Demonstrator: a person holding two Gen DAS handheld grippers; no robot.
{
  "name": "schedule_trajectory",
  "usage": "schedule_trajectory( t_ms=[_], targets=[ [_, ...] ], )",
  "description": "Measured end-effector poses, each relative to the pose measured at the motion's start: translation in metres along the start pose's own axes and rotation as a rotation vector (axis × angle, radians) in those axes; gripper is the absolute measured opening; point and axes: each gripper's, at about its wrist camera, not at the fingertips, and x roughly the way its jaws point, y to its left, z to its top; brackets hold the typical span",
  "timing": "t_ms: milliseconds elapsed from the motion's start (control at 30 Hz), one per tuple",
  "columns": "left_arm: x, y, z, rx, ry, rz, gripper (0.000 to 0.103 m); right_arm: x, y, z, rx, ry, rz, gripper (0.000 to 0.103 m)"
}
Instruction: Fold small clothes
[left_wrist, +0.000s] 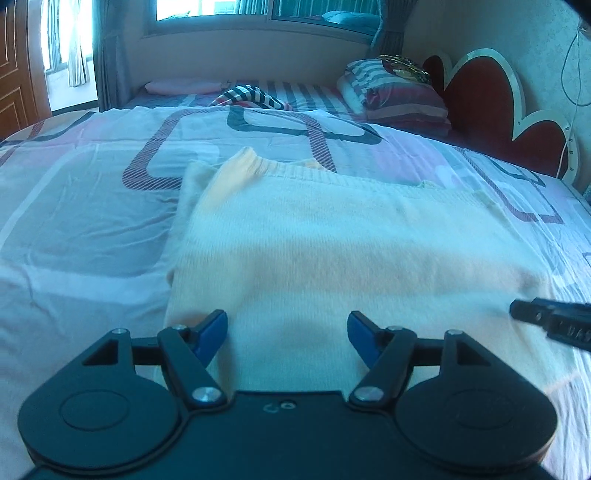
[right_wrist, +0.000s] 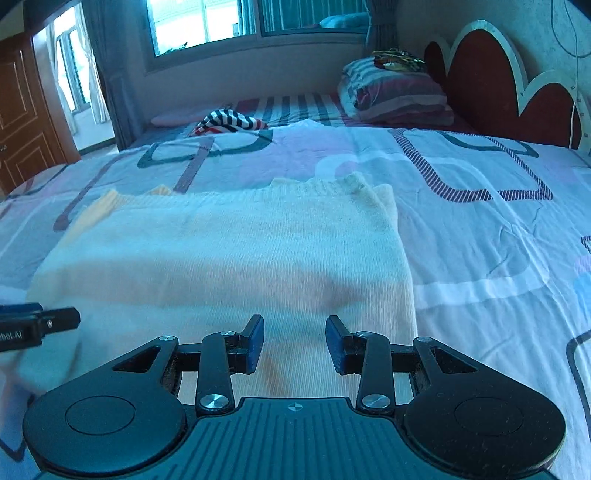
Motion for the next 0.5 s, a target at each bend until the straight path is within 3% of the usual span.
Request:
schedule_trajectory(
  t_ms=[167,333,500],
  targets=[
    [-0.011,0.001,-0.017,0.002,0.016,-0.002,0.072,-0.008,0.000,-0.019,0.002,0.019,-0.044,0.037],
    [-0.012,-0.004,-0.029,0.086,0.023,0.017,0.072,-0.013,-0.007,-0.035,0.000,0.024,-0.096,0.037],
    [-0.016,-0.003,-0.032,0.068,0.043,0.016,0.075,-0.024,-0.005,-0.041,0.028,0.041,-0.129,0.037]
  ],
)
